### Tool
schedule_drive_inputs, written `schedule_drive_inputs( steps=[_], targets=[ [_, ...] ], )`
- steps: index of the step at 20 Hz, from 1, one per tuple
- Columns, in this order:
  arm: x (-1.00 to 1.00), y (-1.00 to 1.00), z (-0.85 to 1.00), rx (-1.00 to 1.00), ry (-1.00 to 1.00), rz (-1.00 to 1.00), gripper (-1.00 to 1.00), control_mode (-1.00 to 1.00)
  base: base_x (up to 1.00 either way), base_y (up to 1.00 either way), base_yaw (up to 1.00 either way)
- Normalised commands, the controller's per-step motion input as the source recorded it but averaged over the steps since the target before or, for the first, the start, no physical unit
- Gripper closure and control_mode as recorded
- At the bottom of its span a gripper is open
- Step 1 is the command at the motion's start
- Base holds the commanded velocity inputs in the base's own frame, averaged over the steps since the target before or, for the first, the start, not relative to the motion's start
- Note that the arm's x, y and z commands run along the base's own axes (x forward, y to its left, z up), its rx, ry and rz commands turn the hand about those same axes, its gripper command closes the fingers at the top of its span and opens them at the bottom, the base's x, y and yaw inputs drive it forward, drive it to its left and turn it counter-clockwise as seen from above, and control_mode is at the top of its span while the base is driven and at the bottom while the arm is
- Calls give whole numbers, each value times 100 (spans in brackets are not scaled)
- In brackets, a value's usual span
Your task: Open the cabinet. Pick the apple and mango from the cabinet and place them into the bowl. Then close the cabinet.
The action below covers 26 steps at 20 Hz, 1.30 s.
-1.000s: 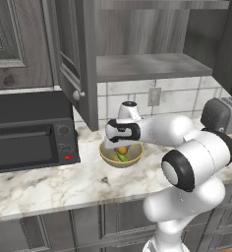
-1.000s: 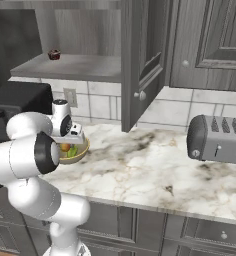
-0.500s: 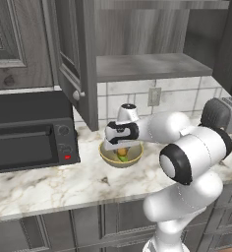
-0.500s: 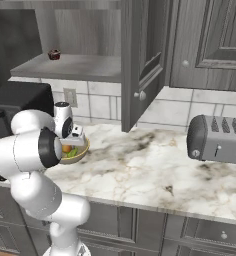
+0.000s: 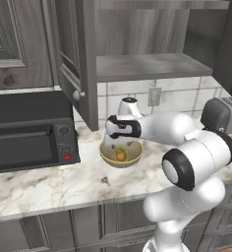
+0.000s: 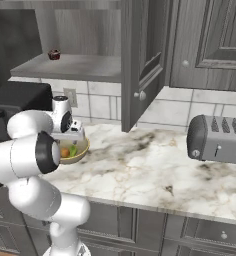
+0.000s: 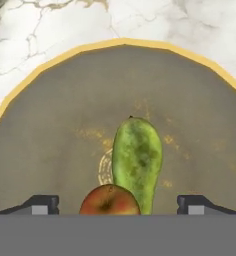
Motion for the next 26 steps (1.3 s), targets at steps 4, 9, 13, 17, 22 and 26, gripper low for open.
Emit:
schedule_drive_inputs(
  steps=[4,9,13,17,22,26],
  targets=[
    [-8,0,63,0,0,0,-100,-100,0,0,0],
    [-31,-1,62,0,-2,0,-100,-100,0,0,0],
    [-58,-5,42,-2,-9,-1,-100,-100,0,0,0],
    [-53,-9,40,-10,-4,0,-100,-100,0,0,0],
    [-66,-35,40,-4,-3,-5,-100,-100,0,0,0],
    [-57,-35,44,0,0,-7,-100,-100,0,0,0]
  ],
)
